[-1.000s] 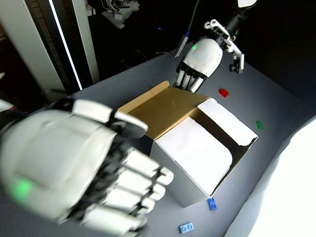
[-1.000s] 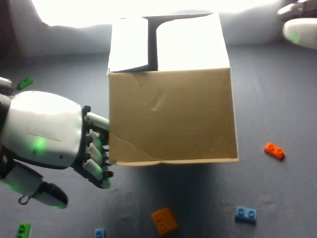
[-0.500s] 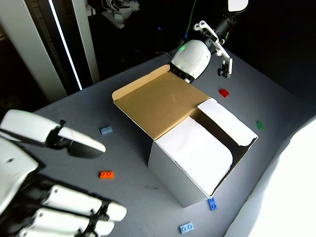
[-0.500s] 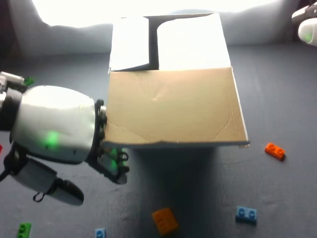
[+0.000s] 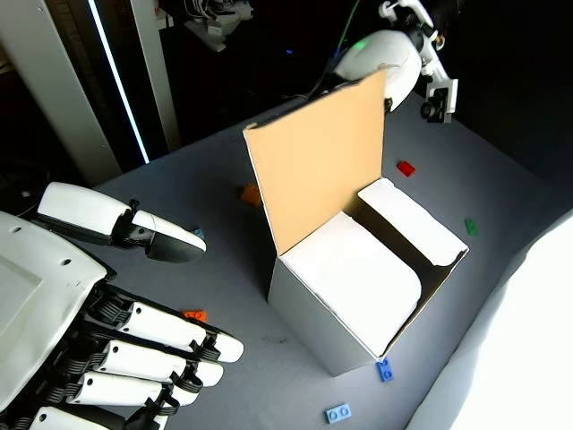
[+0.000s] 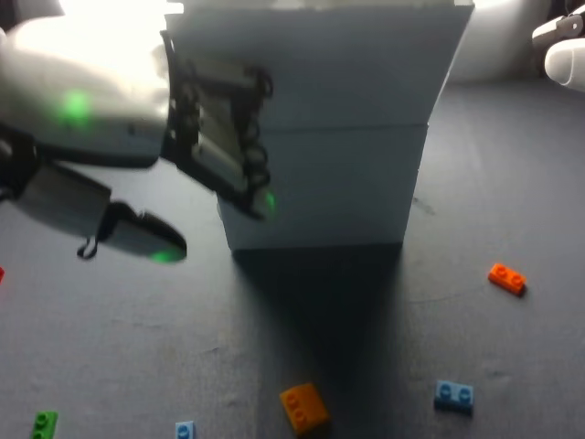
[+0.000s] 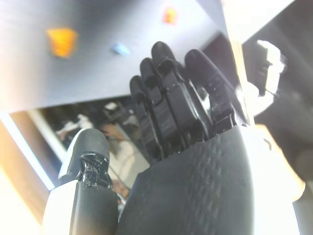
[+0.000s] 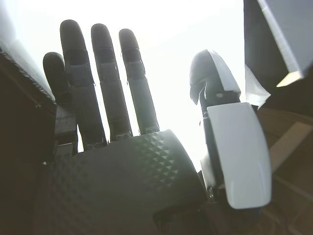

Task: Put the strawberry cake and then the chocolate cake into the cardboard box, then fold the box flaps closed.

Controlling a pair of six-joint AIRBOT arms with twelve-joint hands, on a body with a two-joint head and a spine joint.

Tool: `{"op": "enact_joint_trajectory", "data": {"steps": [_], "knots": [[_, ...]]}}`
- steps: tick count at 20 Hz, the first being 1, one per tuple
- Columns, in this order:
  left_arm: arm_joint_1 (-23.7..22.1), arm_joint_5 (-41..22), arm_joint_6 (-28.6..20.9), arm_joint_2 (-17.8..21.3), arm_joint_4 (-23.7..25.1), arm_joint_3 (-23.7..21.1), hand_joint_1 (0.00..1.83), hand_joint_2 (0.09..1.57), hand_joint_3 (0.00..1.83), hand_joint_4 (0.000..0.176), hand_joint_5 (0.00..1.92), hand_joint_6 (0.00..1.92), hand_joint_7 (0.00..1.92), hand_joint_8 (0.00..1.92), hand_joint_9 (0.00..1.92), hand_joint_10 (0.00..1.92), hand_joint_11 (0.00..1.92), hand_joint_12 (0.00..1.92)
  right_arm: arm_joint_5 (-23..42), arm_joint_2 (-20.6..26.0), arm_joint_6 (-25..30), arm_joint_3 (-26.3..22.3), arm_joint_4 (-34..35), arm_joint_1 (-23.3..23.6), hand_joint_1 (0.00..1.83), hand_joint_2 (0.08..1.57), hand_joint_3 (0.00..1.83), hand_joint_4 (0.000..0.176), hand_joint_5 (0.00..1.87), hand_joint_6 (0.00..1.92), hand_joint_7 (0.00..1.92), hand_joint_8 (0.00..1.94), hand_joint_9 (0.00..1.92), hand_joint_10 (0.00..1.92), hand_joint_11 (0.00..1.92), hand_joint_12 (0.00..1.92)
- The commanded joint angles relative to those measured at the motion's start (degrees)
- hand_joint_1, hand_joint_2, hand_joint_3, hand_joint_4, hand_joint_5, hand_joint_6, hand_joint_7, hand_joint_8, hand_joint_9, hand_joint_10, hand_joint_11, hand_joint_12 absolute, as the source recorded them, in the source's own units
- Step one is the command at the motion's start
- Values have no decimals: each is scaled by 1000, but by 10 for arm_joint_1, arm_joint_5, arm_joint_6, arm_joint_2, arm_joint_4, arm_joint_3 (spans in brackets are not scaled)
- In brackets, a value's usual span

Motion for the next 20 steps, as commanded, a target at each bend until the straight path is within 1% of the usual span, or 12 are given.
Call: {"op": "enact_joint_trajectory", "data": {"steps": [1,3,5,7,10,11,13,17,20], "knots": [[-13,-12,-2,2,-57,3,310,1338,0,0,636,1,709,4,706,5,38,1395,71,8,5,1,-4,7,144,1284,3,0,661,7,722,1,826,16,231,1409],[-32,-11,-12,-5,-58,14,300,1339,0,0,635,1,709,3,700,2,20,1387,71,8,5,1,-4,7,124,1285,2,0,660,4,724,0,823,13,229,1384],[-36,-3,-16,-14,-68,27,297,1331,0,0,642,2,720,4,711,7,49,1361,72,8,5,1,-4,7,129,1288,2,0,662,3,724,0,816,9,208,1405],[-36,8,-27,-30,-72,48,293,1331,0,0,646,4,722,4,711,6,47,1354,73,8,5,1,-5,7,149,1285,0,0,665,4,727,1,820,11,214,1411],[-35,15,-30,-52,-74,75,265,1336,1,0,632,0,704,1,698,0,38,1343,73,8,5,1,-6,7,156,1279,0,0,662,2,727,3,820,11,206,1408],[-35,17,-32,-61,-75,86,265,1337,1,0,637,2,710,3,702,2,45,1347,74,8,5,1,-6,7,141,1282,0,0,645,0,718,0,809,5,175,1423],[-34,22,-38,-79,-76,110,266,1338,1,0,643,4,717,4,707,4,45,1361,74,7,5,1,-6,7,135,1283,0,0,649,3,722,2,809,5,177,1421],[-25,36,-41,-109,-83,151,293,1334,0,0,637,3,713,3,700,3,38,1362,74,7,5,1,-8,7,138,1284,0,0,651,4,721,2,817,8,171,1417],[-16,45,-41,-130,-83,175,248,1336,0,0,621,1,706,1,693,1,26,1388,74,7,5,1,-9,7,133,1282,0,0,643,0,716,0,812,5,185,1413]]}}
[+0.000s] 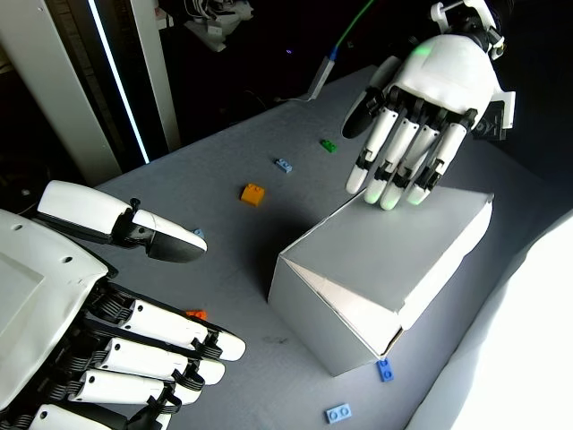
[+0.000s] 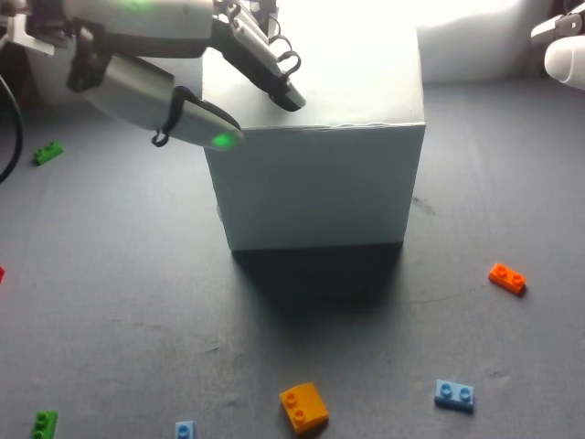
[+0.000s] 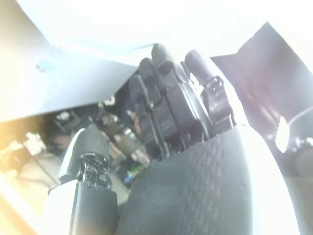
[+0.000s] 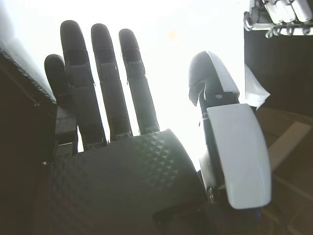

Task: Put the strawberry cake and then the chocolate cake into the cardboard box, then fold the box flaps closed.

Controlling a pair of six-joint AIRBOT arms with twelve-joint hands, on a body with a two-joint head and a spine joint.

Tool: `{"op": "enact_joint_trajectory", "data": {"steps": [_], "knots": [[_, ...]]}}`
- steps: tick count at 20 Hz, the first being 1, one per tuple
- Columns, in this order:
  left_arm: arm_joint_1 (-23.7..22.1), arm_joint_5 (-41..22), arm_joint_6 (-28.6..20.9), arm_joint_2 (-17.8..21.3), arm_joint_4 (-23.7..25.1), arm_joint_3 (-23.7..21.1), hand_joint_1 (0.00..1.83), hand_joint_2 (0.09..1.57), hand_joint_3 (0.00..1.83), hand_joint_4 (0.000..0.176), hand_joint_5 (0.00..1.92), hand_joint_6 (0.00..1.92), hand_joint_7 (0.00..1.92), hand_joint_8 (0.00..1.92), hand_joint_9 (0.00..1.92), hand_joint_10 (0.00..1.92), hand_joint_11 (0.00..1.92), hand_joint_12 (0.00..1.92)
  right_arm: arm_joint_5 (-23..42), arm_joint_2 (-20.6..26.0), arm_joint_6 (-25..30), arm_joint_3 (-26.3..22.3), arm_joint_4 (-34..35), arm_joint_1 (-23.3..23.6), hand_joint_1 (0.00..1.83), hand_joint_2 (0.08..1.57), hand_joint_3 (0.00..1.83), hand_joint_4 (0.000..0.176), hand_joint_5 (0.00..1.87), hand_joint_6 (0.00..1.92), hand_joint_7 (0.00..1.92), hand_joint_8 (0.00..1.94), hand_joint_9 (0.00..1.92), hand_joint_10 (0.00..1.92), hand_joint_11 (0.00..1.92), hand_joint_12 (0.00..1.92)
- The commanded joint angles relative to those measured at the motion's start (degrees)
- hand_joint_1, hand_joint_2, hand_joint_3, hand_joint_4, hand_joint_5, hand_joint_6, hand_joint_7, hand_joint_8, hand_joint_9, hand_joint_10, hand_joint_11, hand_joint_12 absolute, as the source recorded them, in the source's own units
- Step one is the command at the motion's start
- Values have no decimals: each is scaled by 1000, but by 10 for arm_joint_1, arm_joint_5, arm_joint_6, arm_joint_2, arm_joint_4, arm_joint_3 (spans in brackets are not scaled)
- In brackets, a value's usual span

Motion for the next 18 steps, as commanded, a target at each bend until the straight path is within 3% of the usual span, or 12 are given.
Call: {"op": "enact_joint_trajectory", "data": {"steps": [1,4,11,18], "knots": [[0,5,1,-3,-50,10,249,1337,1,0,621,2,704,0,692,1,23,1391,72,7,5,2,-5,7,149,1277,0,0,656,5,726,4,827,12,202,1414],[29,9,1,-44,-35,62,258,1339,1,0,624,2,698,2,702,5,52,1372,72,6,5,2,-9,8,177,1274,0,0,662,4,731,2,827,11,221,1387],[60,10,1,-42,-22,52,236,1345,1,0,624,2,702,2,696,2,31,1370,73,7,5,2,-10,7,137,1287,2,0,636,4,710,1,819,6,201,1398],[11,-1,-13,-30,-2,58,264,1342,0,0,626,3,703,2,696,6,35,1372,74,7,5,2,-11,7,184,1274,0,0,659,10,730,6,839,14,227,1388]]}}
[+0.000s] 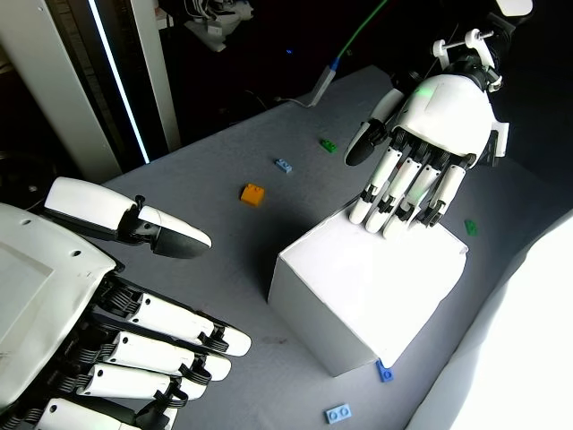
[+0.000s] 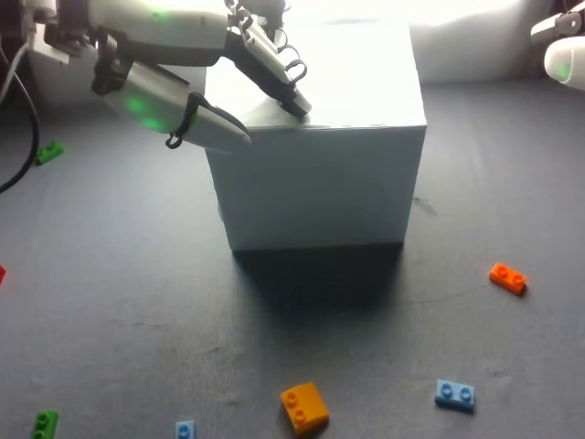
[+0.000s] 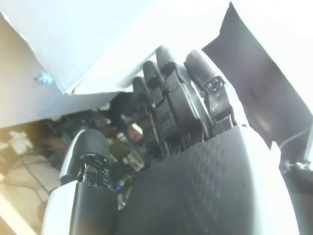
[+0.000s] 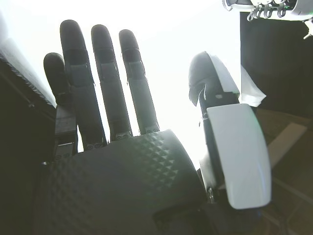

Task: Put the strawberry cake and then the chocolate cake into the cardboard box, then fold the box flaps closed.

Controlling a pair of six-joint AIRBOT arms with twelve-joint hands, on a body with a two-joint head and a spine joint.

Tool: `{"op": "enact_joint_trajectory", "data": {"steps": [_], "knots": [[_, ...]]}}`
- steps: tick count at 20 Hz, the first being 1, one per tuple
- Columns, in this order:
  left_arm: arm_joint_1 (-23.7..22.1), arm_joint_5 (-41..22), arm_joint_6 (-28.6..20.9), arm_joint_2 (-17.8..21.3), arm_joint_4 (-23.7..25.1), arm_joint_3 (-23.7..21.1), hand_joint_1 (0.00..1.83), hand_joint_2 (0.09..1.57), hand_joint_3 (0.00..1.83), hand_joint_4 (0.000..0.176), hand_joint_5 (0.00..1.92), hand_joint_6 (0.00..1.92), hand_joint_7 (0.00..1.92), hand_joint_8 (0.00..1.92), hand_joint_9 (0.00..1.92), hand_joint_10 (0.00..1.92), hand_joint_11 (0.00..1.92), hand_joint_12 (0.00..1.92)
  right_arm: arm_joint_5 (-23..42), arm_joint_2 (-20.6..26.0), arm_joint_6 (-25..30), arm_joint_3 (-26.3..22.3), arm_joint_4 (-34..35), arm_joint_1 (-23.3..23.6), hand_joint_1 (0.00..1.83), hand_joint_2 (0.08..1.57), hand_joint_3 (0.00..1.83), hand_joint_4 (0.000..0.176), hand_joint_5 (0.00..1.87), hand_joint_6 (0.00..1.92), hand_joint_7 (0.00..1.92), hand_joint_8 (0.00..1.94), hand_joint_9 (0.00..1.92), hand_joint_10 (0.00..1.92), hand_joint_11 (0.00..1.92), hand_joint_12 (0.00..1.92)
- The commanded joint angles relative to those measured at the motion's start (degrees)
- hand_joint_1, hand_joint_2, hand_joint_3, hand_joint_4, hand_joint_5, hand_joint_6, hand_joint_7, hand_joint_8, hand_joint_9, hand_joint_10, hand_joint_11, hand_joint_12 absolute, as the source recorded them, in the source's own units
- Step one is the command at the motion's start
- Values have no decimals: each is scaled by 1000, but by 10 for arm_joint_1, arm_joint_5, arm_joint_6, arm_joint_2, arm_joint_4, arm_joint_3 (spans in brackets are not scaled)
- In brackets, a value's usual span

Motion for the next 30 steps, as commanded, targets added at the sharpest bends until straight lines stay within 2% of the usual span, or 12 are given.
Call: {"op": "enact_joint_trajectory", "data": {"steps": [1,12,17,19,21,22,23,25,26,28,29,30], "knots": [[-11,6,-2,12,-17,2,275,1338,0,0,629,4,703,2,695,5,35,1371,71,7,5,2,-4,7,154,1280,0,0,648,4,723,3,829,10,219,1385],[-127,-24,-60,68,85,-1,280,1332,0,0,631,5,710,3,701,6,39,1365,71,7,5,2,-5,7,91,1289,1,0,660,3,718,1,825,7,188,1426],[-136,-38,-75,109,124,-22,250,1348,1,0,682,17,791,25,764,42,32,1574,70,7,4,1,-5,7,51,1297,1,0,723,23,821,27,876,32,206,1475],[-136,-46,-84,138,152,-49,305,1348,2,0,799,37,811,403,543,1037,174,1718,70,7,4,1,-5,7,62,1299,1,0,884,95,950,42,889,213,251,1524],[-129,-52,-88,161,163,-72,277,1361,2,0,935,159,687,1037,482,1469,240,1875,68,7,4,1,-5,7,125,1297,1,0,1046,207,1085,131,709,858,305,1663],[-125,-55,-91,173,172,-86,291,1357,0,0,882,623,699,1347,523,1686,313,1912,65,7,3,1,-5,7,72,1317,2,0,1048,376,1074,342,660,1145,337,1760],[-120,-57,-93,181,174,-96,290,1358,0,0,840,883,759,1422,572,1766,361,1919,64,7,3,1,-5,7,38,1327,1,0,1030,508,1043,541,655,1279,351,1802],[-108,-60,-94,198,176,-114,193,1374,2,0,862,1184,894,1509,685,1879,484,1921,64,7,2,0,-5,7,5,1333,0,0,1046,860,1120,1000,844,1528,483,1885],[-104,-60,-95,209,176,-126,191,1372,0,0,938,1274,1007,1492,818,1874,612,1921,64,7,2,0,-5,8,0,1333,0,0,1108,1285,1196,1437,1014,1786,711,1914],[-94,-60,-95,229,176,-148,153,1379,2,0,1064,1458,1206,1514,1118,1843,958,1921,63,7,1,-1,-5,8,0,1334,0,0,1242,1736,1357,1838,1341,1916,1182,1921],[-92,-60,-95,235,175,-154,141,1382,2,0,1078,1528,1242,1533,1185,1826,1041,1921,63,7,1,-1,-5,8,14,1345,0,139,1254,1832,1363,1902,1380,1920,1288,1921],[-90,-60,-95,245,172,-166,147,1385,2,0,1095,1555,1258,1544,1206,1825,1074,1921,63,7,1,-1,-6,8,29,1347,0,169,1256,1869,1368,1933,1399,1921,1344,1921]]}}
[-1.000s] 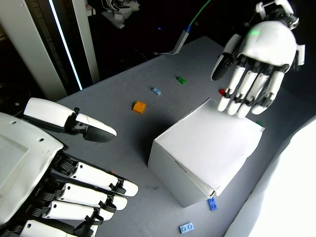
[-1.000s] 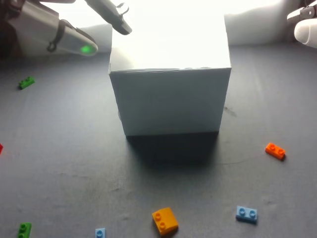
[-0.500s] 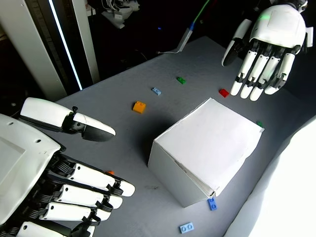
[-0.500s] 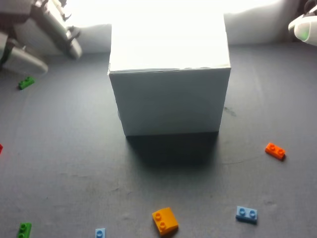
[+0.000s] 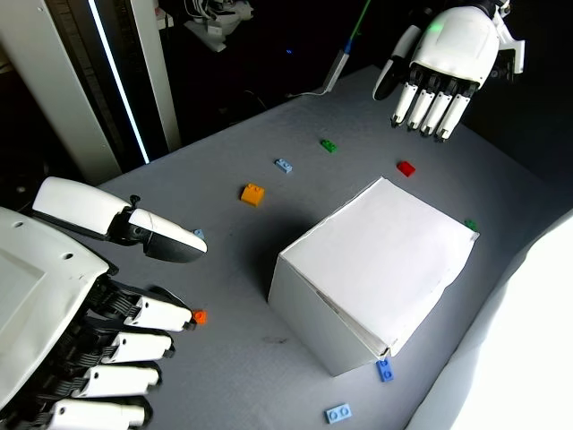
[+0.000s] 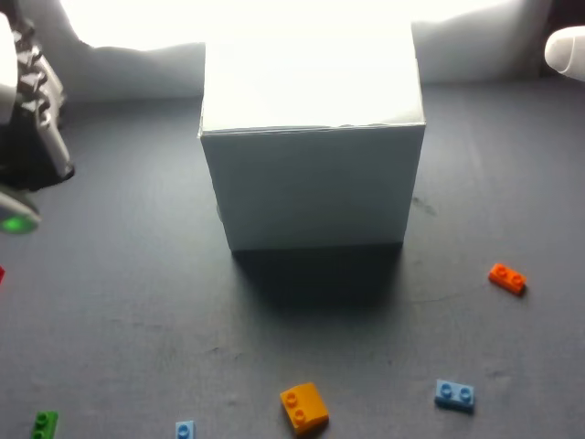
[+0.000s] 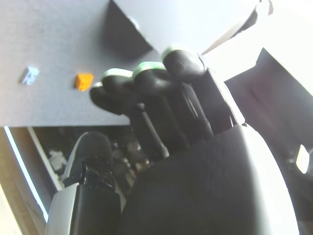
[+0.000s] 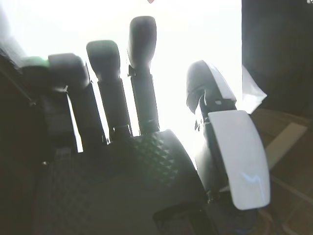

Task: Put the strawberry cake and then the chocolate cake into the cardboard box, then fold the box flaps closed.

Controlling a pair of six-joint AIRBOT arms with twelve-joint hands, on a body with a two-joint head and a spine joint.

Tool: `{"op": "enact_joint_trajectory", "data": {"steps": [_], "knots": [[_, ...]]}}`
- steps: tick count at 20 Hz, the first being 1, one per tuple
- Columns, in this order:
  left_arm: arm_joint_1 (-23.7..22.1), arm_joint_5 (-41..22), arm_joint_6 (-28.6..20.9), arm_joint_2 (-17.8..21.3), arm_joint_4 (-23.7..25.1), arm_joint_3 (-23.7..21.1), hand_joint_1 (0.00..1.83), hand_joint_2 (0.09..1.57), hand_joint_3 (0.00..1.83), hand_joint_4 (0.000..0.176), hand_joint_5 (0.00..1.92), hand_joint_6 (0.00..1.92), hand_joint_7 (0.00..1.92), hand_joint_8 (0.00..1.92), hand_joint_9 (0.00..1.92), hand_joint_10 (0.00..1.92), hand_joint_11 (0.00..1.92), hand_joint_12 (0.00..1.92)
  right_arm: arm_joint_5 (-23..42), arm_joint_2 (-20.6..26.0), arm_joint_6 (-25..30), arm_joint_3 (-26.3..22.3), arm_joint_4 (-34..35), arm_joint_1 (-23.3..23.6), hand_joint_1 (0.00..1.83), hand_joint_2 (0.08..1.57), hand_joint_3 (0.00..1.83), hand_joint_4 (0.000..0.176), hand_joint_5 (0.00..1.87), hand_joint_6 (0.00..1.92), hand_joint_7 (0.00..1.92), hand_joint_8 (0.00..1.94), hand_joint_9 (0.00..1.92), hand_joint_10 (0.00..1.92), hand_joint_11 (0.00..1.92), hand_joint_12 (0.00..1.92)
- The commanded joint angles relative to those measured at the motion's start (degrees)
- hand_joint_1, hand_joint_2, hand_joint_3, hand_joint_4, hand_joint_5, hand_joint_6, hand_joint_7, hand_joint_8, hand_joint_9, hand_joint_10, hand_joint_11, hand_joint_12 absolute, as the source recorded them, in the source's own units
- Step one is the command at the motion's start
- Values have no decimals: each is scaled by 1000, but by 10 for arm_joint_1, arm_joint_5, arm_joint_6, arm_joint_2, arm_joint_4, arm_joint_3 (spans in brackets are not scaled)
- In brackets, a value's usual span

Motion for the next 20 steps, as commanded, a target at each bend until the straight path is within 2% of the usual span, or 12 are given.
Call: {"op": "enact_joint_trajectory", "data": {"steps": [1,4,7,9,10,12,14,16,18,20], "knots": [[-4,11,0,7,-51,-4,138,1396,4,0,1097,1581,1264,1569,1217,1842,1102,1921,63,7,2,1,-4,8,33,1352,2,175,1263,1887,1381,1939,1412,1921,1375,1921],[-3,6,0,21,-51,-25,198,1404,2,0,1144,1660,1311,1661,1263,1907,1178,1921,63,7,1,1,-5,8,48,1380,9,176,1268,1921,1402,1941,1427,1921,1407,1921],[-3,2,0,33,-32,-35,176,1431,6,0,1151,1768,1289,1766,1274,1921,1210,1921,62,7,1,-1,-27,8,53,1399,10,176,1254,1918,1405,1941,1426,1921,1408,1921],[-9,-3,0,32,-29,-21,174,1457,6,0,1154,1836,1277,1823,1277,1921,1221,1921,57,7,1,-2,-51,8,60,1412,11,176,1247,1921,1421,1941,1442,1921,1420,1921],[-19,-5,0,32,-23,-12,186,1477,1,0,1171,1872,1286,1832,1292,1921,1225,1921,53,6,1,-3,-58,8,136,1400,2,176,1261,1921,1421,1941,1439,1921,1414,1921],[-38,-13,0,31,0,0,230,1492,1,0,1141,1917,1254,1852,1253,1921,1190,1921,39,2,-1,-3,-91,7,111,1420,8,176,1254,1921,1399,1941,1417,1921,1409,1921],[-38,-13,0,31,2,3,256,1503,3,0,1137,1921,1234,1877,1239,1921,1178,1921,13,-3,-28,-7,-116,7,38,1435,10,176,1267,1921,1395,1941,1426,1921,1441,1921],[-38,-13,-2,31,2,1,290,1497,0,0,1146,1911,1250,1840,1263,1921,1183,1921,-8,-5,-33,-9,-131,6,89,1424,1,176,1287,1921,1421,1941,1456,1921,1464,1921],[-39,-13,-5,31,1,0,216,1504,3,0,1114,1852,1246,1786,1245,1921,1154,1921,-11,-6,-33,-13,-184,5,168,1422,0,176,1283,1921,1423,1941,1459,1921,1467,1921],[-39,-13,-6,31,-1,0,186,1513,5,0,1140,1877,1272,1793,1274,1921,1178,1921,-2,-7,-33,-17,-242,-1,161,1419,0,176,1287,1921,1428,1941,1463,1921,1479,1921]]}}
